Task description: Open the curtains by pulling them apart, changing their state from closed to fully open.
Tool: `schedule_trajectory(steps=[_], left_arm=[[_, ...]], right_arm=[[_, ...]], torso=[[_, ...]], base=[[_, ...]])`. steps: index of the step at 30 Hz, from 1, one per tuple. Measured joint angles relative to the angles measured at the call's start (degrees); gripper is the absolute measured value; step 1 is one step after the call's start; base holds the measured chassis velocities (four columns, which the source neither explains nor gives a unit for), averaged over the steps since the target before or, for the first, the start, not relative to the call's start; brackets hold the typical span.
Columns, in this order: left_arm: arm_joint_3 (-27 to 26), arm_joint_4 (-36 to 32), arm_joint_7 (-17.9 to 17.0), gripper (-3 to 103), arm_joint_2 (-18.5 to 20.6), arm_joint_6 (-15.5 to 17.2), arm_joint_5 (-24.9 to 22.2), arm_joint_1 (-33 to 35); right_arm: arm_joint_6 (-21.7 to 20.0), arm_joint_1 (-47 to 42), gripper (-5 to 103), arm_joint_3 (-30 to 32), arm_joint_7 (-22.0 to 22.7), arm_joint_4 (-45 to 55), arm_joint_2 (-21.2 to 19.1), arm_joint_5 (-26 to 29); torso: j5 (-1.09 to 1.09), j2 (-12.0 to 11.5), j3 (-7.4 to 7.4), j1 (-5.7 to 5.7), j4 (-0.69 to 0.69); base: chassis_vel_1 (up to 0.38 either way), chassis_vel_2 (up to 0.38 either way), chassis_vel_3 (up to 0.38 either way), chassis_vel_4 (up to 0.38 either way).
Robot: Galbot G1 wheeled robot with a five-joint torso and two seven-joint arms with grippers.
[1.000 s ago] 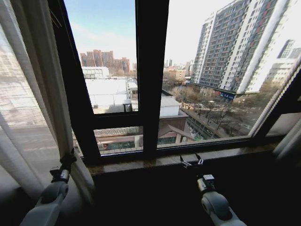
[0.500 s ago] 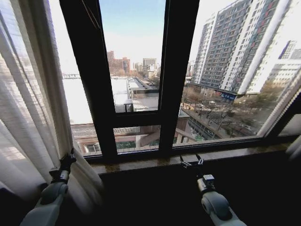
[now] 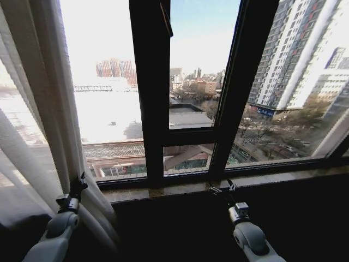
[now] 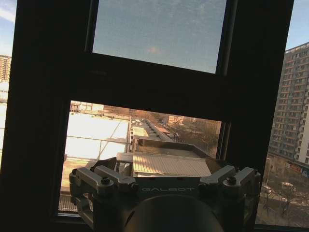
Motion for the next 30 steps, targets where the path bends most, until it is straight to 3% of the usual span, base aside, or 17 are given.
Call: schedule_trajectory(steps=[16, 26, 30], left_arm=[[0.1, 0.6, -0.2, 0, -0.2, -0.1, 0.2, -0.6], [0.3, 1.7, -0.2, 0, 0.0, 0.1, 0.2, -0.8], [0.2, 1.9, -0.2, 0, 0.1, 0.1, 0.2, -0.9]], right_arm=[[0.0, 0.0, 100, 0.0, 0.0, 0.0, 0.0, 0.0], [0.0, 0.0, 100, 0.0, 0.0, 0.0, 0.0, 0.0], [0.0, 0.0, 100, 0.0, 0.0, 0.0, 0.0, 0.0]], torso=[[0.0, 0.0, -0.01, -0.01, 0.03], [0.02, 0.0, 0.01, 0.0, -0.03], [-0.02, 0.0, 0.0, 0.0, 0.02]], base=[[0.346, 0.318, -0.356, -0.302], [0.053, 0.023, -0.029, -0.034], [0.034, 0.019, -0.033, -0.018]])
